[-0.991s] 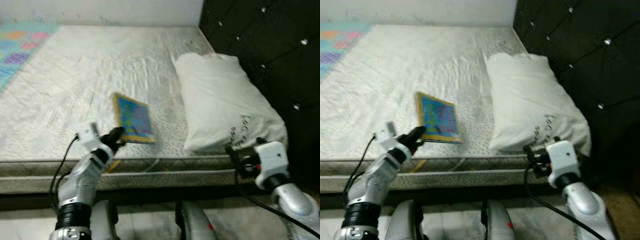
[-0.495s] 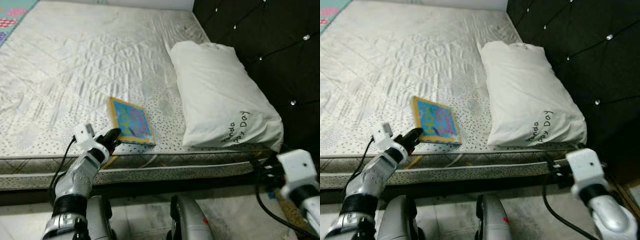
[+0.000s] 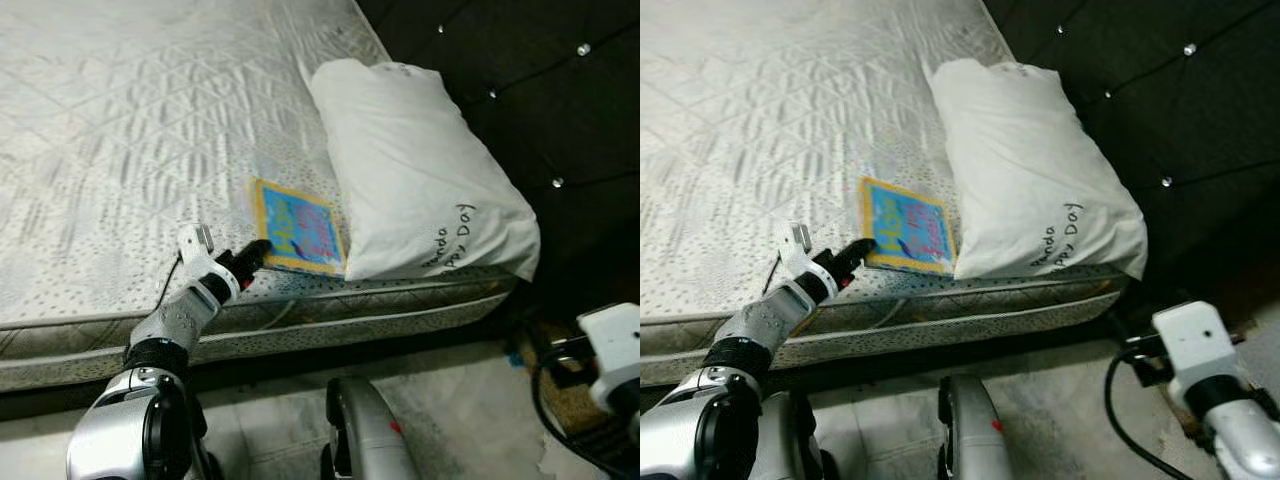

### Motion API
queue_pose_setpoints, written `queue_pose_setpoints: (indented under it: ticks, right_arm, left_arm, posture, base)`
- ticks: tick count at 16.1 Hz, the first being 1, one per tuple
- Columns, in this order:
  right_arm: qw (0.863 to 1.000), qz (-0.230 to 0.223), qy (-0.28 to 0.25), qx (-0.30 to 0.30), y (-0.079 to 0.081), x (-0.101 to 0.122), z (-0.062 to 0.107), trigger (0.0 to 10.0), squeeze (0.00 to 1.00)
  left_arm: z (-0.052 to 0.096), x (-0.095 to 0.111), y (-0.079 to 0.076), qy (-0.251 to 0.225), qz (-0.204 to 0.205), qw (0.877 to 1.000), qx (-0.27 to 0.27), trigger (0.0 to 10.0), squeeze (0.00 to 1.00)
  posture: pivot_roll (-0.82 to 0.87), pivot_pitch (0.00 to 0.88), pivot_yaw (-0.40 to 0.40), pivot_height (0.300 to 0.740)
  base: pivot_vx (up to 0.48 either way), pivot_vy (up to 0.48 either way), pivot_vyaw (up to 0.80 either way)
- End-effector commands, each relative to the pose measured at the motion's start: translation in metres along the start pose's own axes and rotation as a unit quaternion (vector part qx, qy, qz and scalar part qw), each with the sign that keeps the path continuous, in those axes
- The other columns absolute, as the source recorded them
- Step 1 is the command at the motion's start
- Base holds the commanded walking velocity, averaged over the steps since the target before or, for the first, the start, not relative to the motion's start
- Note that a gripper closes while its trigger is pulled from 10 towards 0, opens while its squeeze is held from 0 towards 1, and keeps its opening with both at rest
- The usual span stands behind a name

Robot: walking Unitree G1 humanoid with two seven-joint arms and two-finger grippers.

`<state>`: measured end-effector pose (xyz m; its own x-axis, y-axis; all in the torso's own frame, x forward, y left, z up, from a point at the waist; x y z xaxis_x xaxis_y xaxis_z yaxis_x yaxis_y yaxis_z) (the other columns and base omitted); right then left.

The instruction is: Clean up the room

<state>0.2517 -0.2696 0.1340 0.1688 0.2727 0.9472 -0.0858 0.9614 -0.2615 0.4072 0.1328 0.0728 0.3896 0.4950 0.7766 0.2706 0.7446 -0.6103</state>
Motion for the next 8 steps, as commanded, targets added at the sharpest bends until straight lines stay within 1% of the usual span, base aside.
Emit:
queue_pose_setpoints:
  ticks: [1,3,4,5,8]
  right_arm:
    - [1.000,0.007,0.008,-0.006,-0.007,0.000,0.006,10.0,0.00]
    - [1.000,0.006,0.008,-0.006,-0.006,0.000,0.007,10.0,0.00]
    - [1.000,0.006,0.009,-0.006,-0.005,0.000,0.007,10.0,0.00]
    - [1.000,0.005,0.009,-0.005,-0.005,0.000,0.008,10.0,0.00]
    - [1.000,0.006,0.008,-0.005,-0.005,0.000,0.007,10.0,0.00]
  left_arm:
    - [0.001,-0.004,0.002,0.016,0.008,1.000,-0.004,10.0,0.00]
    - [0.006,-0.011,0.011,0.035,0.019,0.999,0.016,10.0,0.00]
    - [0.008,-0.015,0.016,0.046,0.017,0.998,0.029,10.0,0.00]
    - [0.011,-0.019,0.023,0.055,0.007,0.997,0.044,10.0,1.00]
    - [0.015,-0.012,0.035,0.048,0.004,0.996,0.076,10.0,1.00]
  posture:
    - [-0.47,0.189,-0.170,0.600]
    - [-0.48,0.191,-0.168,0.600]
    - [-0.48,0.191,-0.168,0.600]
    - [-0.48,0.191,-0.167,0.600]
    - [-0.48,0.188,-0.164,0.600]
  base:
    - [0.000,0.000,0.00]
    - [0.000,0.000,0.00]
    - [0.000,0.000,0.00]
    - [0.000,0.000,0.00]
    - [0.000,0.000,0.00]
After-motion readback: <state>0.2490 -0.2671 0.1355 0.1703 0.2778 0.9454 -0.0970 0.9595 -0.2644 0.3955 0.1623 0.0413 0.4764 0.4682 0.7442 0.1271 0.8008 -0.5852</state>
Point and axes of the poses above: a point about 5 cm out from each wrist's last joint towards the gripper, its own z axis pointing back from the gripper into the wrist, its own x axis along the axis of the wrist's last joint, y = z × x, the point moved 6 cm from there along -z, pointing out of the wrist towards the gripper, and after that the axes turned 13 degrees about -z, right-handed, at the moved point
